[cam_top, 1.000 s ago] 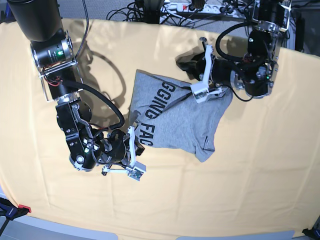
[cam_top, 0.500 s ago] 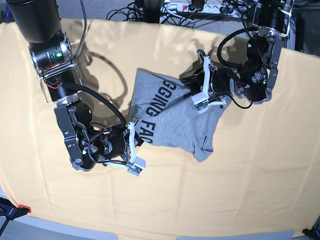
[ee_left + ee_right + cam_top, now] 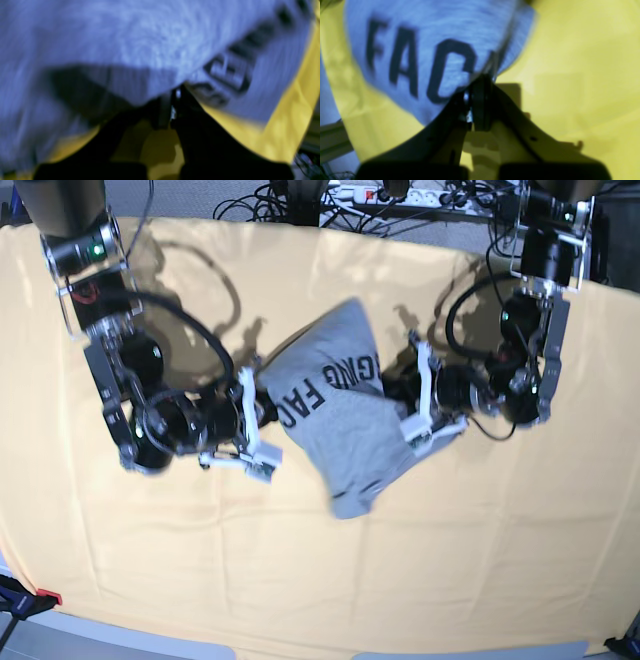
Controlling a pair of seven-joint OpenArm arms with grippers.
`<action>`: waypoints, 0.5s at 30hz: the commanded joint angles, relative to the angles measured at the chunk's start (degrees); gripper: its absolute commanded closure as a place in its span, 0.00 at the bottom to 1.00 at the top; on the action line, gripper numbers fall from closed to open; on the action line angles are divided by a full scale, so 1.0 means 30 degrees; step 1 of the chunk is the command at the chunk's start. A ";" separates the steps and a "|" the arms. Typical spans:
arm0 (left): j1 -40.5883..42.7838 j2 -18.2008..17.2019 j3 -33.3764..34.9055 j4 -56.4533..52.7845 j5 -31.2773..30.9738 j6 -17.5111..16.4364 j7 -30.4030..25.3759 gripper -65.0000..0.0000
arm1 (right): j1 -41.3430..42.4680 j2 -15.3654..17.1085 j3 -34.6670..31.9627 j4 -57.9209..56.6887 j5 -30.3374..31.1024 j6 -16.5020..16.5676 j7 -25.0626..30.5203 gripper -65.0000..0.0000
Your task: Layout the t-shirt on the table in an organized manner, then fold the t-shirt properly
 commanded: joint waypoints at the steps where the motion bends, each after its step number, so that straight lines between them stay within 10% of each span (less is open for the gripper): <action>1: -0.0998 -0.0080 -0.0058 -0.0007 -0.0510 -0.0033 -0.0962 1.00 | -0.0102 0.0335 0.0117 0.0984 0.0430 0.0106 0.0568 1.00; 8: -0.2776 0.0342 0.0146 -0.2667 -0.0852 -0.0033 -0.1508 1.00 | -0.3519 0.0619 0.0510 0.3832 -0.1457 -0.0328 0.1668 1.00; 15: -0.3971 -0.1501 -0.1486 -0.1887 -1.0200 -0.0033 0.4991 1.00 | -0.3891 0.0627 0.2186 0.3963 -0.5122 -0.3053 0.2514 1.00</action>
